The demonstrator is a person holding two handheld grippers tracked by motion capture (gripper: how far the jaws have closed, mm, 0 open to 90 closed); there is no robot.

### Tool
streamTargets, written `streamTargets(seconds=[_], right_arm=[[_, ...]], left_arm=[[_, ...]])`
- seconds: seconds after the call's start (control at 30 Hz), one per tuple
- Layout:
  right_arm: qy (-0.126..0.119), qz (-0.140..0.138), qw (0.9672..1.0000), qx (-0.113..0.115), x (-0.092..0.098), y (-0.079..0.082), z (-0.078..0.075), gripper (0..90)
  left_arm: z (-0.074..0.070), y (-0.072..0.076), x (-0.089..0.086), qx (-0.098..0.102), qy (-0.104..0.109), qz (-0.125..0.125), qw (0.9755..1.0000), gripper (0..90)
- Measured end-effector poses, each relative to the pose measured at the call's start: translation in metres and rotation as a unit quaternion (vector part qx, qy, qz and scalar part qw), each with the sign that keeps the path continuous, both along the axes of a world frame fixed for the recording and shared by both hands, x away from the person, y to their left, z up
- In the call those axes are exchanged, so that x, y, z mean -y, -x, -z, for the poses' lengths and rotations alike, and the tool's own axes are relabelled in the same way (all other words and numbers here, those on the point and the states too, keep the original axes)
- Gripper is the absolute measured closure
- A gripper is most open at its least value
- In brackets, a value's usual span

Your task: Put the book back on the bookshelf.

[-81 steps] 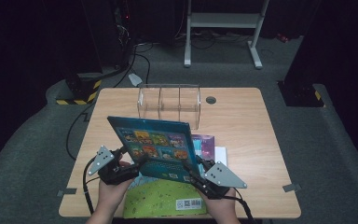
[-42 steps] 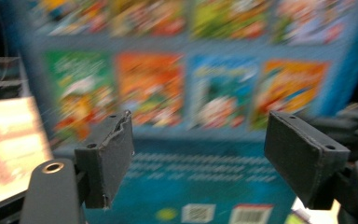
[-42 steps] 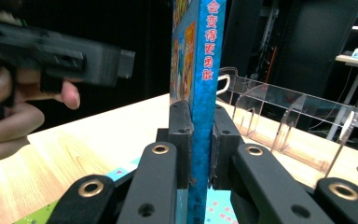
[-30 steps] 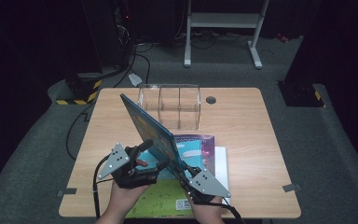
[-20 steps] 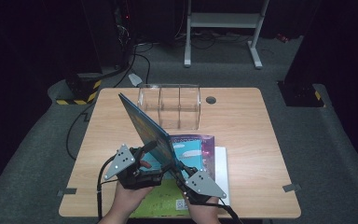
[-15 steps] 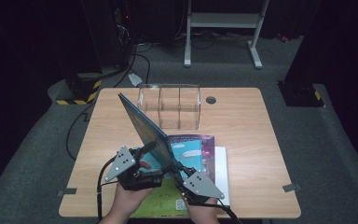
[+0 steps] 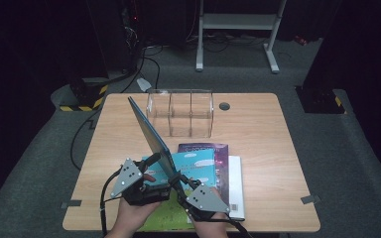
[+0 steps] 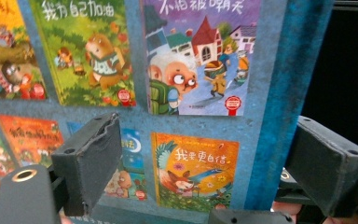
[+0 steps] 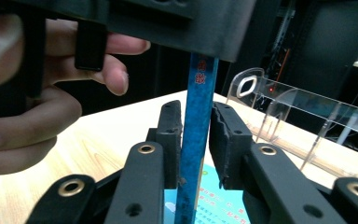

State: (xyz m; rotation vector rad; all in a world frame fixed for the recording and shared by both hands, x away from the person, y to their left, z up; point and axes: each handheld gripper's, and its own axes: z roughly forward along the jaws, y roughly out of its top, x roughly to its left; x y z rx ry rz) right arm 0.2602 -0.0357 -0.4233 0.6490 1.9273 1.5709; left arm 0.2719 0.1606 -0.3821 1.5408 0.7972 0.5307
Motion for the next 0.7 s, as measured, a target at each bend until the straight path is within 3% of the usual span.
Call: streamTargets(seconds=[0.33,0.7], right_arm=[[0.016,-0.017,0.9997,-0.003,-0.014,0.002,0.0,67.6],[0.011,-0.044,0.9988,-0.016,-0.024,-0.003,0.001,63.1]], left_arm=[[0.003,0.002,-0.008,-0.004,-0.012,-0.008,0.9999,14.6],[0.005,0.003,-0.016,-0.008,-0.015,-0.021,0.9996,15.2]])
